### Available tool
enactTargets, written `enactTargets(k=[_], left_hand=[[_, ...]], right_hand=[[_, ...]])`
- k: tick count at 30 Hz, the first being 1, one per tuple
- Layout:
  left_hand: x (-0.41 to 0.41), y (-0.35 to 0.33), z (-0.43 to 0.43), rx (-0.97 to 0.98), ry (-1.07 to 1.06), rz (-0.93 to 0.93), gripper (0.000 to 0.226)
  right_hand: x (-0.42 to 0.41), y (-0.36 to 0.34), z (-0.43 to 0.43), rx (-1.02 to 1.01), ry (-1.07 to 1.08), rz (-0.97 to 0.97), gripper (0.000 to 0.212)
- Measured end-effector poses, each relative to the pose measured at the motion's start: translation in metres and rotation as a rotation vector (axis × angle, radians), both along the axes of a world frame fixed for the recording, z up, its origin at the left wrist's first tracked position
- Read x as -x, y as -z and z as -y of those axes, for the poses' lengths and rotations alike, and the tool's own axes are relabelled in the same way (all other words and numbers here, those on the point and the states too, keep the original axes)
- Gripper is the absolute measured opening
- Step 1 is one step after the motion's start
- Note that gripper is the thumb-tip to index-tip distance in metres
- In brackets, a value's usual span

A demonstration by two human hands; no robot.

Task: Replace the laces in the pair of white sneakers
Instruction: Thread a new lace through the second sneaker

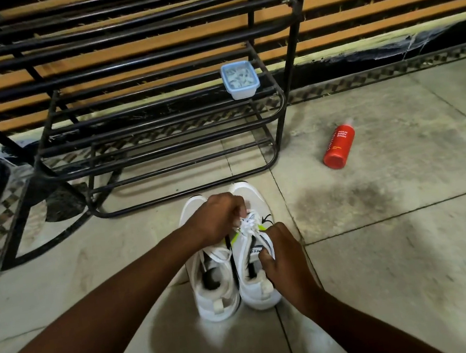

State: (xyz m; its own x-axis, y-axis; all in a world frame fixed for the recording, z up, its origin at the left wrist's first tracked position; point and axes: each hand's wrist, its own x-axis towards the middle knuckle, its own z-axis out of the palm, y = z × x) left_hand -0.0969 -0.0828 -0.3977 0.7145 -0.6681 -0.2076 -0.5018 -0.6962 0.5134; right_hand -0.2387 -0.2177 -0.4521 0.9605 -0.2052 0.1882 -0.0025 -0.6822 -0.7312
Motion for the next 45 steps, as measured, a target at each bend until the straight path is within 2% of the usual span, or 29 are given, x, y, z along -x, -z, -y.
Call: enactTargets(k=[5, 9, 13, 14, 17, 24, 29, 35, 36, 41, 45], left_hand=[[0.002, 0.007, 0.005, -0.084, 0.018, 0.103, 0.022], [-0.002, 0.009, 0.013, -0.102, -0.017, 0.032, 0.009], [-0.007, 0.008, 0.028, -0.174, -0.018, -0.037, 0.040], [-0.007, 0.008, 0.032, -0.201, -0.007, -0.029, 0.039], [-0.005, 0.008, 0.037, -0.274, 0.047, 0.036, 0.014], [-0.003, 0.002, 0.033, -0.305, 0.147, 0.067, 0.023], [-0.002, -0.001, 0.027, -0.201, 0.093, 0.072, 0.014], [0.000, 0.001, 0.009, 0.012, -0.155, -0.010, 0.007], [0.000, 0.000, 0.005, 0.029, -0.161, -0.009, 0.003], [0.013, -0.001, 0.001, 0.069, -0.026, -0.052, 0.021], [0.018, 0.004, 0.001, 0.088, -0.003, 0.026, 0.023]], right_hand=[[-0.001, 0.002, 0.001, 0.003, -0.007, 0.018, 0.022], [-0.002, 0.005, 0.000, 0.005, 0.002, 0.006, 0.022], [-0.003, 0.006, -0.001, -0.015, 0.022, 0.000, 0.020], [-0.003, 0.006, -0.001, -0.019, 0.022, -0.002, 0.020], [-0.002, 0.007, 0.000, -0.039, 0.017, -0.001, 0.019], [-0.001, 0.008, 0.000, -0.063, -0.004, -0.007, 0.015], [-0.002, 0.006, -0.001, -0.064, -0.003, -0.014, 0.014], [-0.001, 0.007, -0.001, -0.042, 0.020, -0.008, 0.015], [-0.001, 0.008, -0.001, -0.038, 0.021, -0.005, 0.016], [0.000, 0.010, -0.002, -0.030, 0.032, 0.003, 0.017], [0.000, 0.008, -0.003, -0.027, 0.045, 0.011, 0.019]])
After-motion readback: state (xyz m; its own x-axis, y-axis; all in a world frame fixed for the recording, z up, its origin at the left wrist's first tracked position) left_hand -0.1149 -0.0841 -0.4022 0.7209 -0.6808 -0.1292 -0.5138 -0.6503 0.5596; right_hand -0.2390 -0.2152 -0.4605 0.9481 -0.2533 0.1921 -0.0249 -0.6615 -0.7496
